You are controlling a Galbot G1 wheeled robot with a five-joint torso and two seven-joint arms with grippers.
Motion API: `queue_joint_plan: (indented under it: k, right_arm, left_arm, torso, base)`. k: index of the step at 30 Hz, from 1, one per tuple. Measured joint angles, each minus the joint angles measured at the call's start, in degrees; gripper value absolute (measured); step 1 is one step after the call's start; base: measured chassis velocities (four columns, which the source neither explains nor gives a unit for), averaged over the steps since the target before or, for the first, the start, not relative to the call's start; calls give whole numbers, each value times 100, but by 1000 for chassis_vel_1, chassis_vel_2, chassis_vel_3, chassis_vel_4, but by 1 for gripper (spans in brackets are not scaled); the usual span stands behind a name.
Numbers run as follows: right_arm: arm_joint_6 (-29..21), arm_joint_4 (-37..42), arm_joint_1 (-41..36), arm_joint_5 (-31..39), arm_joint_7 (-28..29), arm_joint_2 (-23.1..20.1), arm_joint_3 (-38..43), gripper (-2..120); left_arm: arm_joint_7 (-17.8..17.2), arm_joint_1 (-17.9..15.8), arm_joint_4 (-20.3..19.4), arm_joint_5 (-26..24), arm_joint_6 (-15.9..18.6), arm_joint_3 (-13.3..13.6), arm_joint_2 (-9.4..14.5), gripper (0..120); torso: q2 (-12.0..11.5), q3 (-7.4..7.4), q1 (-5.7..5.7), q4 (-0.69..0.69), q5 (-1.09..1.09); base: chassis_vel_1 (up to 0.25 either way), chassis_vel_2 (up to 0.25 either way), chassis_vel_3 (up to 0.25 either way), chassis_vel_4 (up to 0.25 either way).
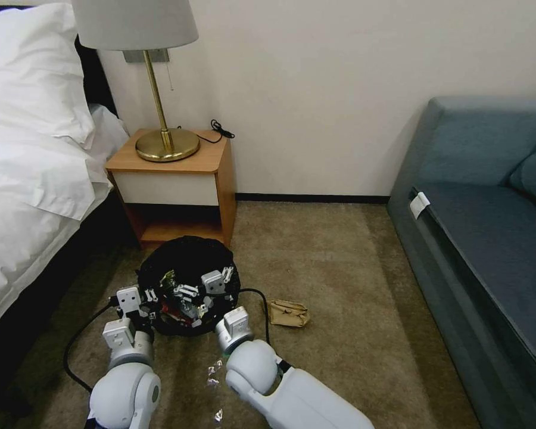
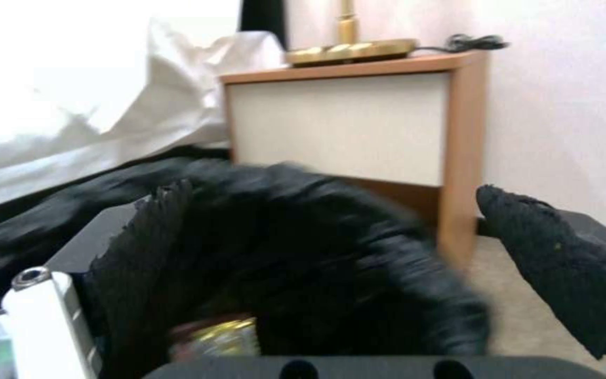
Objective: Pick up the trash bin, then pick up the garbage on the floor and place it into the trash bin.
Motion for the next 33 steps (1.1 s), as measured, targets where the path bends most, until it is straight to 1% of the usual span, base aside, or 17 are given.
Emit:
queue_joint_plan:
  k: [4, 6, 8, 10, 11, 12, 13, 15, 16, 18, 21, 22, 24, 27, 29, 32, 33]
  right_arm:
    - [-174, 10, 232, 266, 202, -74, 116, 100]
    - [-405, -116, 521, 540, 394, -130, 274, 100]
    - [-449, -160, 576, 599, 422, -143, 304, 100]
    - [-606, -493, 813, 863, 489, -225, 474, 100]
    - [-606, -493, 813, 863, 489, -225, 474, 100]
    - [-655, -867, 911, 973, 455, -291, 660, 100]
    - [-655, -867, 911, 973, 455, -291, 660, 100]
    - [-700, -1314, 924, 1003, 137, -365, 883, 100]
    - [-700, -1314, 924, 1003, 137, -365, 883, 100]
    - [-699, -1761, 861, 978, -162, -381, 1046, 100]
    - [-735, -2009, 754, 990, -368, -373, 1152, 100]
    - [-735, -2009, 754, 990, -368, -373, 1152, 100]
    - [-906, -2060, 610, 1084, -675, -404, 1188, 100]
    - [-979, -2068, 553, 1091, -788, -424, 1189, 100]
    - [-1044, -2141, 464, 1063, -1010, -463, 1190, 100]
    - [-1044, -2141, 464, 1063, -1010, -463, 1190, 100]
    - [-1103, -2237, 423, 1015, -1278, -505, 1211, 100]
  left_arm:
    - [20, 29, -26, -45, 6, -32, 61, 4]
    - [44, 42, -39, -90, 11, -47, 108, 4]
    - [48, 43, -39, -101, 12, -48, 119, 4]
    - [72, 44, -24, -126, 16, -48, 152, 4]
    - [72, 44, -24, -126, 16, -48, 152, 4]
    - [84, 42, 6, -137, 16, -38, 169, 4]
    - [84, 42, 6, -137, 16, -38, 169, 4]
    - [103, 40, 29, -148, 14, -23, 172, 4]
    - [103, 40, 29, -148, 14, -23, 172, 4]
    - [117, 37, 38, -152, 11, -17, 173, 4]
    - [134, 29, 39, -161, 15, -17, 199, 4]
    - [134, 29, 39, -161, 15, -17, 199, 4]
    - [156, -3, 38, -184, 57, -28, 260, 4]
    - [157, -22, 35, -185, 76, -34, 283, 4]
    - [157, -36, 12, -180, 98, -38, 295, 4]
    - [157, -36, 12, -180, 98, -38, 295, 4]
    - [164, -23, 6, -171, 101, -38, 284, 4]
  torso:
    - [0, 0, 0, 0, 0]
    - [0, 0, 0, 1, 0]
    - [0, 0, 0, 1, 0]
    - [0, 0, 0, 1, 0]
    - [0, 0, 0, 1, 0]
    - [0, 0, 0, 1, 1]
    - [0, 0, 0, 1, 1]
    - [0, 1, 0, 0, 0]
    - [0, 1, 0, 0, 0]
    - [0, 1, 0, 0, 0]
    - [0, 1, 0, 0, 0]
    - [0, 1, 0, 0, 0]
    - [0, 1, 0, 0, 0]
    - [0, 0, 0, 0, 0]
    - [0, 0, 0, 0, 0]
    - [0, 0, 0, 0, 0]
    - [0, 0, 0, -1, -1]
  base:
    - [0, 0, 0, 0]
    - [0, 0, 0, 0]
    - [0, 0, 0, 0]
    - [0, 0, 0, 0]
    - [0, 0, 0, 0]
    - [0, 0, 0, 0]
    - [0, 0, 0, 0]
    - [0, 0, 0, 0]
    - [0, 0, 0, 0]
    - [0, 0, 0, 0]
    - [0, 0, 0, 0]
    - [0, 0, 0, 0]
    - [0, 0, 0, 0]
    - [0, 0, 0, 0]
    - [0, 0, 0, 0]
    - [0, 0, 0, 0]
    - [0, 0, 0, 0]
